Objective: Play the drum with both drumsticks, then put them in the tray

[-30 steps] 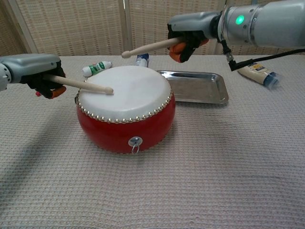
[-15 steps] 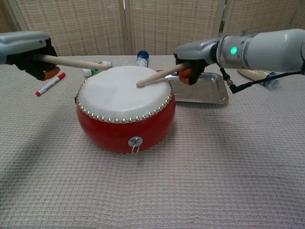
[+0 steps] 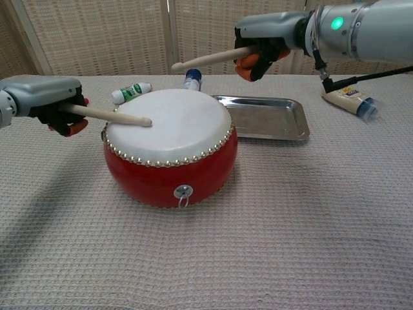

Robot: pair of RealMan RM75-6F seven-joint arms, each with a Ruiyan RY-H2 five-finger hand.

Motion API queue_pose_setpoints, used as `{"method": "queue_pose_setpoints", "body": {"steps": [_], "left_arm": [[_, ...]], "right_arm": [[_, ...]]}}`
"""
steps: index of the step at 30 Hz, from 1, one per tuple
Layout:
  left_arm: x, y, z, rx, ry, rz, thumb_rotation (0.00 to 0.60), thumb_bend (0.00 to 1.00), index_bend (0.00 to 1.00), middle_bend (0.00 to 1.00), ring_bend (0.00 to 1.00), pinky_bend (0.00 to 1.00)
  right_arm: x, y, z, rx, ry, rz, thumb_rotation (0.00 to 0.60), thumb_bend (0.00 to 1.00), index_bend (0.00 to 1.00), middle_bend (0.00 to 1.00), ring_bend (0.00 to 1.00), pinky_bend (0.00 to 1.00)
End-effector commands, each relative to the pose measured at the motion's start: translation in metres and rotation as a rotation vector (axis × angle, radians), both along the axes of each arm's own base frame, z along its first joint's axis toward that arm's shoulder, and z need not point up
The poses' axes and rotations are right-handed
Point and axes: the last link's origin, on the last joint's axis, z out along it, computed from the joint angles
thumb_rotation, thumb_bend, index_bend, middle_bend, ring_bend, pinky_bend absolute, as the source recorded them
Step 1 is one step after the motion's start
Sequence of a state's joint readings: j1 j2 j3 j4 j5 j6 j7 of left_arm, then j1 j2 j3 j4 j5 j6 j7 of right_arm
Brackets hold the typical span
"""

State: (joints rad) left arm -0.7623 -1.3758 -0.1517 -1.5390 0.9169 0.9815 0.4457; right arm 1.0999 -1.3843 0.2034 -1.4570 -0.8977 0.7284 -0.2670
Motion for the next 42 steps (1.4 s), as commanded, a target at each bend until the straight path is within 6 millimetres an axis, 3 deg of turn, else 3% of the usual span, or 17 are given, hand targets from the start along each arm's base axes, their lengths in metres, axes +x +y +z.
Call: {"method": "queue_pose_setpoints", "body": {"steps": [1,5,8,17,21,24,30,34,38,42], "left_arm": [[0.007,0.000,0.022,0.052,-0.064,-0.014,0.600,0.57,0.98,1.00,1.00,1.00],[0.013,-0.003,0.035,0.068,-0.109,-0.028,0.600,0.57,0.98,1.00,1.00,1.00],[0.014,-0.004,0.035,0.059,-0.105,-0.035,0.600,0.57,0.98,1.00,1.00,1.00],[0.009,-0.003,-0.007,-0.030,-0.004,-0.024,0.600,0.57,0.98,1.00,1.00,1.00],[0.006,-0.001,-0.014,-0.034,0.031,-0.013,0.600,0.57,0.98,1.00,1.00,1.00],[0.008,0.000,-0.003,0.002,-0.009,-0.005,0.600,0.57,0.98,1.00,1.00,1.00],[0.014,-0.002,0.034,0.079,-0.105,-0.017,0.600,0.57,0.98,1.00,1.00,1.00],[0.011,-0.005,0.049,0.106,-0.126,-0.022,0.600,0.57,0.98,1.00,1.00,1.00],[0.007,-0.009,0.055,0.115,-0.134,-0.023,0.600,0.57,0.98,1.00,1.00,1.00],[0.003,-0.014,0.060,0.124,-0.140,-0.031,0.600,0.57,0.98,1.00,1.00,1.00]], "right_arm": [[-0.013,-0.002,-0.021,0.033,0.087,-0.013,0.600,0.90,1.00,1.00,1.00,1.00],[-0.023,-0.005,-0.038,0.043,0.167,-0.019,0.600,0.90,1.00,1.00,1.00,1.00],[-0.021,-0.006,-0.039,0.036,0.156,-0.022,0.600,0.90,1.00,1.00,1.00,1.00],[0.003,0.001,0.011,-0.023,-0.042,0.006,0.600,0.90,1.00,1.00,1.00,1.00],[0.002,0.003,0.020,-0.028,-0.053,0.011,0.600,0.90,1.00,1.00,1.00,1.00],[-0.004,0.003,0.012,-0.008,-0.022,0.001,0.600,0.90,1.00,1.00,1.00,1.00],[-0.026,-0.001,-0.029,0.036,0.137,-0.011,0.600,0.90,1.00,1.00,1.00,1.00],[-0.030,-0.002,-0.040,0.045,0.140,-0.035,0.600,0.90,1.00,1.00,1.00,1.00],[-0.024,-0.005,-0.026,0.019,0.057,-0.047,0.600,0.90,1.00,1.00,1.00,1.00],[-0.028,-0.009,0.004,-0.018,-0.021,-0.077,0.600,0.90,1.00,1.00,1.00,1.00]]}}
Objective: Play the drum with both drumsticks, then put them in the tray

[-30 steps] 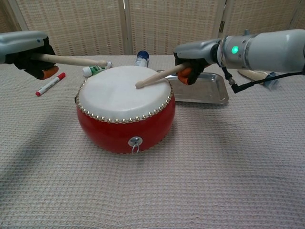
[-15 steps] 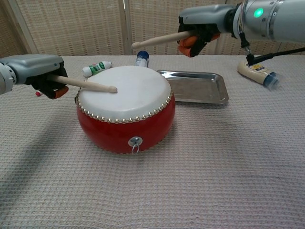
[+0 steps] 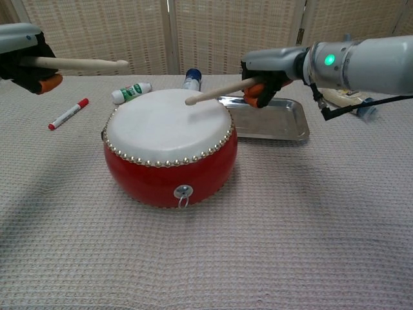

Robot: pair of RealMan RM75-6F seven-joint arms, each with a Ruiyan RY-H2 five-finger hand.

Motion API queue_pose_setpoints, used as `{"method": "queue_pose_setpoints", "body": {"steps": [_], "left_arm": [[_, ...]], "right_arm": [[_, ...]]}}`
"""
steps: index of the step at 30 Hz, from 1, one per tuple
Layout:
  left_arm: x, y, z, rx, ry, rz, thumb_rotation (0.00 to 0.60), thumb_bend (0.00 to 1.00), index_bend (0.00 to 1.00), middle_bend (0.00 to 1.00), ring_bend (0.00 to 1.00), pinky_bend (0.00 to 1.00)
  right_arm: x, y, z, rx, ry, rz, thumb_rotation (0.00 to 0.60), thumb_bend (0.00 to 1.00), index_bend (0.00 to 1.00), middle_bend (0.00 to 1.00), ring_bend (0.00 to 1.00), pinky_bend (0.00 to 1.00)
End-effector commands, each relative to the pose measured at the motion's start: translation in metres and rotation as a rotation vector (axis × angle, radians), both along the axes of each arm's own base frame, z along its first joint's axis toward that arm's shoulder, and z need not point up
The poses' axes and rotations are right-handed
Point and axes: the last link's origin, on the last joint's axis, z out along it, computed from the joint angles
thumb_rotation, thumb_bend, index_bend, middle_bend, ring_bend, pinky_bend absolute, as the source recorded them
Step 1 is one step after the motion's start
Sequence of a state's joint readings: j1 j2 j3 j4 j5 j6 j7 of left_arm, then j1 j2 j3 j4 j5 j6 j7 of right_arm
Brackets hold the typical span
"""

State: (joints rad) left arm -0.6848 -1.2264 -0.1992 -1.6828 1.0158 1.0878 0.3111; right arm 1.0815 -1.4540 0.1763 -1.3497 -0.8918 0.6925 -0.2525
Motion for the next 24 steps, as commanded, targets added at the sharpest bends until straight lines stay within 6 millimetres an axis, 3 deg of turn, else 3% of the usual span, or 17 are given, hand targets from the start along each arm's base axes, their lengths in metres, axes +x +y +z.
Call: {"method": "queue_pose_setpoints", "body": {"steps": [1,7,13,17,24], "left_arm": [[-0.004,-0.005,0.004,0.006,-0.004,-0.005,0.600,0.57,0.98,1.00,1.00,1.00],[-0.009,-0.014,0.007,0.008,-0.012,-0.022,0.600,0.57,0.98,1.00,1.00,1.00],[-0.011,-0.019,0.009,0.003,-0.019,-0.032,0.600,0.57,0.98,1.00,1.00,1.00],[-0.014,-0.021,0.008,-0.004,-0.017,-0.032,0.600,0.57,0.98,1.00,1.00,1.00],[-0.020,-0.026,0.013,-0.001,-0.020,-0.022,0.600,0.58,0.98,1.00,1.00,1.00]], "right_arm": [[-0.006,-0.006,0.033,-0.056,-0.063,-0.028,0.600,0.90,1.00,1.00,1.00,1.00],[-0.043,-0.020,0.058,-0.109,-0.065,-0.149,0.600,0.90,1.00,1.00,1.00,1.00],[-0.082,-0.036,0.035,-0.101,0.038,-0.246,0.600,0.86,1.00,1.00,1.00,1.00],[-0.086,-0.045,0.012,-0.083,0.056,-0.273,0.600,0.80,1.00,1.00,1.00,1.00],[-0.074,-0.063,-0.020,-0.066,0.051,-0.291,0.600,0.69,1.00,1.00,1.00,1.00]]}}
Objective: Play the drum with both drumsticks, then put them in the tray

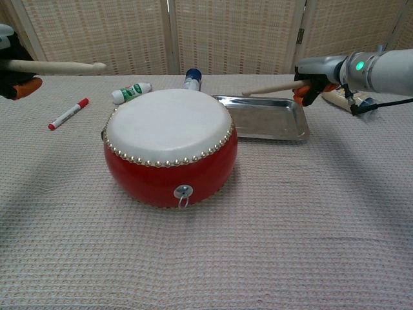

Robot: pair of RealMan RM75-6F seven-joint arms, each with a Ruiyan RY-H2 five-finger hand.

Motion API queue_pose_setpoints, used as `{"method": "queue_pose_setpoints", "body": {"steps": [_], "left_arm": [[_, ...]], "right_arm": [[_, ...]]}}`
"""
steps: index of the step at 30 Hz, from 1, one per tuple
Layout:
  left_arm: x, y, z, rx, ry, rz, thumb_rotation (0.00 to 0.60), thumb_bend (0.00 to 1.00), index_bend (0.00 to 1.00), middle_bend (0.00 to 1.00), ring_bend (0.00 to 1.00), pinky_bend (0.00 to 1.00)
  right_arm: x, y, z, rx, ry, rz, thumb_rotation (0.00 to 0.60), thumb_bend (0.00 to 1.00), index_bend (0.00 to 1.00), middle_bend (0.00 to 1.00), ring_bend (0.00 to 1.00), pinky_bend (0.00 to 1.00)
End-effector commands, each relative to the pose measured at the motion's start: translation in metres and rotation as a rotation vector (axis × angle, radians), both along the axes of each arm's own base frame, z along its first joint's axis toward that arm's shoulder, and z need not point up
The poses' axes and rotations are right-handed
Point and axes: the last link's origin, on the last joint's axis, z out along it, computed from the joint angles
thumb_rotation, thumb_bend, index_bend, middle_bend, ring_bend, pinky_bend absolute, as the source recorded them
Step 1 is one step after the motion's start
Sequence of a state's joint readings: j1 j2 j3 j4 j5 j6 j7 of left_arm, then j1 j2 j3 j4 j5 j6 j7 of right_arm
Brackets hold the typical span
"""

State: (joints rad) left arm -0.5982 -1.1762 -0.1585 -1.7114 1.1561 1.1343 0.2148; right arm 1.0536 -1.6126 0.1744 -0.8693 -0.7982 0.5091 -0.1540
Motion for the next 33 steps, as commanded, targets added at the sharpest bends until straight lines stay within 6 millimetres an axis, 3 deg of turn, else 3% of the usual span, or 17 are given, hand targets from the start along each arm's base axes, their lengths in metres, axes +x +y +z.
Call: {"method": "queue_pose_setpoints", "body": {"steps": [1,4,8,10,14,18,24,33], "left_arm": [[-0.002,-0.001,0.001,-0.003,0.003,0.006,0.600,0.57,0.98,1.00,1.00,1.00],[-0.004,-0.002,0.002,-0.006,0.009,0.011,0.600,0.57,0.98,1.00,1.00,1.00],[-0.007,-0.002,0.003,-0.008,0.006,0.020,0.600,0.57,0.98,1.00,1.00,1.00],[-0.008,-0.002,0.004,-0.008,0.007,0.023,0.600,0.57,0.98,1.00,1.00,1.00],[-0.009,-0.003,0.004,-0.011,0.007,0.027,0.600,0.57,0.98,1.00,1.00,1.00],[-0.010,-0.003,0.003,-0.013,0.010,0.028,0.600,0.57,0.98,1.00,1.00,1.00],[-0.012,-0.003,0.003,-0.015,0.009,0.034,0.600,0.57,0.98,1.00,1.00,1.00],[-0.006,-0.002,0.000,-0.022,0.003,0.016,0.600,0.57,0.98,1.00,1.00,1.00]], "right_arm": [[0.015,-0.009,-0.028,0.036,-0.018,-0.015,0.600,0.67,1.00,1.00,1.00,1.00],[0.022,-0.015,-0.039,0.048,-0.014,-0.023,0.600,0.60,1.00,1.00,0.97,1.00],[0.031,-0.021,-0.051,0.066,-0.014,-0.037,0.600,0.51,0.93,0.89,0.77,0.98],[0.035,-0.023,-0.055,0.072,-0.010,-0.045,0.600,0.47,0.82,0.81,0.68,0.90],[0.042,-0.029,-0.059,0.067,-0.021,-0.065,0.600,0.42,0.53,0.61,0.48,0.61],[0.046,-0.032,-0.061,0.064,-0.038,-0.086,0.600,0.35,0.33,0.45,0.32,0.49],[0.046,-0.032,-0.064,0.063,-0.044,-0.099,0.600,0.30,0.17,0.32,0.21,0.46],[0.045,-0.034,-0.058,0.047,-0.080,-0.100,0.600,0.27,0.03,0.22,0.09,0.33]]}}
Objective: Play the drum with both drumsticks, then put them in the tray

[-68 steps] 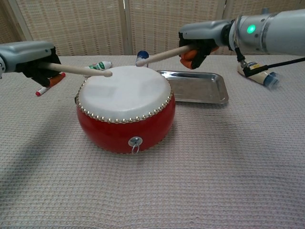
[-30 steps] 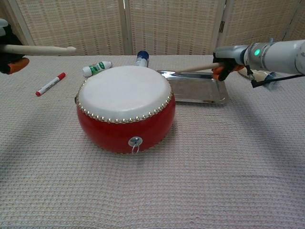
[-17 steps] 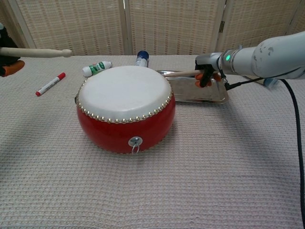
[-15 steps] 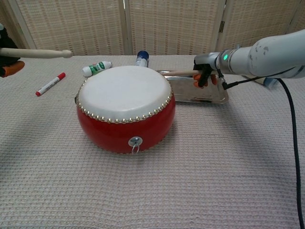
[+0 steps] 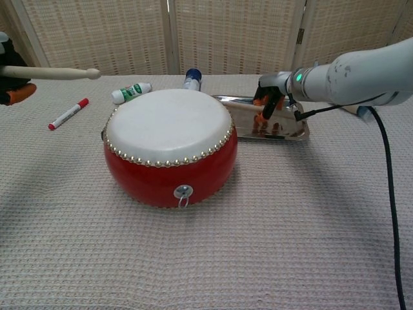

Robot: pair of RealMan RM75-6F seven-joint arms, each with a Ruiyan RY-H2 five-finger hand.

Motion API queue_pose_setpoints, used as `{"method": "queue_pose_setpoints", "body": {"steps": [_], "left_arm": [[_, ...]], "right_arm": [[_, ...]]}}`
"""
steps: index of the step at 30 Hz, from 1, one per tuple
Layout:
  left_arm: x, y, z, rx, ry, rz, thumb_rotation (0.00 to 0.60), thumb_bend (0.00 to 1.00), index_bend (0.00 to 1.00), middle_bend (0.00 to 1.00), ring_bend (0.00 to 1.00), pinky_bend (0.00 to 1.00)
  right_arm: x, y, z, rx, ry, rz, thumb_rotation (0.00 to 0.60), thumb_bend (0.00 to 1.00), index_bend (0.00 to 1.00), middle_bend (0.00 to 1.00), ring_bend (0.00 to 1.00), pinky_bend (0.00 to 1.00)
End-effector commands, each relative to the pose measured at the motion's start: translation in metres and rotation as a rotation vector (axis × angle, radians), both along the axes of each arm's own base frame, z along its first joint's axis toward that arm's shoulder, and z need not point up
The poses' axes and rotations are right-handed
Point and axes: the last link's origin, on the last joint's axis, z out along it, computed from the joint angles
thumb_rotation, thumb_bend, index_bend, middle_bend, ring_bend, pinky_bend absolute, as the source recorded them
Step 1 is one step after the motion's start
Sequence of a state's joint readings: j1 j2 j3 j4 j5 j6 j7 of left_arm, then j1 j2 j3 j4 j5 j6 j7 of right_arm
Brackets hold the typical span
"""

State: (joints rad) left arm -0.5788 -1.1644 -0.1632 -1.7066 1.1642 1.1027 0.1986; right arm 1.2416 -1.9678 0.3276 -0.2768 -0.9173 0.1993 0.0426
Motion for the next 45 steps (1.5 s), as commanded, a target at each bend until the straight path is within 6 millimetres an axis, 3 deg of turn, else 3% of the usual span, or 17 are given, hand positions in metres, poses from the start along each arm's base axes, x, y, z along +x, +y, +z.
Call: {"method": "queue_pose_setpoints", "body": {"steps": [1,12,15,19,23,25,27,29,32,37,45], "left_arm": [[0.002,0.000,-0.001,-0.003,0.000,-0.007,0.600,0.57,0.98,1.00,1.00,1.00],[0.004,0.001,-0.004,-0.005,0.000,-0.014,0.600,0.57,0.98,1.00,1.00,1.00],[0.005,0.002,-0.003,-0.003,0.000,-0.014,0.600,0.57,0.98,1.00,1.00,1.00],[0.009,0.004,-0.002,-0.001,-0.009,-0.020,0.600,0.57,0.98,1.00,1.00,1.00],[0.011,0.006,-0.003,-0.004,-0.011,-0.022,0.600,0.57,0.98,1.00,1.00,1.00],[0.014,0.007,-0.004,-0.008,-0.009,-0.027,0.600,0.57,0.98,1.00,1.00,1.00],[0.024,0.010,-0.008,-0.015,-0.007,-0.047,0.600,0.57,0.98,1.00,1.00,1.00],[0.033,0.016,-0.014,-0.022,0.011,-0.063,0.600,0.57,0.98,1.00,1.00,1.00],[0.042,0.021,-0.017,-0.025,0.037,-0.068,0.600,0.57,0.97,1.00,1.00,1.00],[0.061,0.026,-0.019,-0.021,0.055,-0.073,0.600,0.57,0.97,1.00,1.00,1.00],[0.083,0.035,-0.022,0.005,0.104,-0.076,0.600,0.57,0.96,1.00,1.00,1.00]], "right_arm": [[0.000,0.000,0.002,-0.005,-0.013,0.003,0.600,0.26,0.02,0.21,0.08,0.32],[0.001,0.002,0.007,0.000,-0.005,0.056,0.600,0.18,0.00,0.17,0.05,0.27],[0.010,0.001,0.019,-0.023,-0.027,0.112,0.600,0.19,0.00,0.17,0.05,0.27],[0.027,0.006,0.049,-0.067,-0.059,0.237,0.600,0.18,0.07,0.17,0.09,0.29],[0.035,0.012,0.064,-0.081,-0.064,0.293,0.600,0.18,0.13,0.18,0.18,0.40],[0.045,0.019,0.077,-0.098,-0.069,0.341,0.600,0.18,0.21,0.24,0.35,0.60],[0.072,0.035,0.103,-0.145,-0.097,0.439,0.600,0.18,0.30,0.34,0.58,0.86],[0.091,0.060,0.124,-0.129,-0.158,0.462,0.600,0.18,0.34,0.38,0.67,0.95],[0.107,0.083,0.139,-0.097,-0.200,0.441,0.600,0.18,0.38,0.41,0.74,0.99],[0.124,0.110,0.147,-0.043,-0.247,0.410,0.600,0.18,0.41,0.41,0.77,1.00],[0.133,0.128,0.146,0.024,-0.248,0.381,0.600,0.18,0.40,0.41,0.78,1.00]]}}
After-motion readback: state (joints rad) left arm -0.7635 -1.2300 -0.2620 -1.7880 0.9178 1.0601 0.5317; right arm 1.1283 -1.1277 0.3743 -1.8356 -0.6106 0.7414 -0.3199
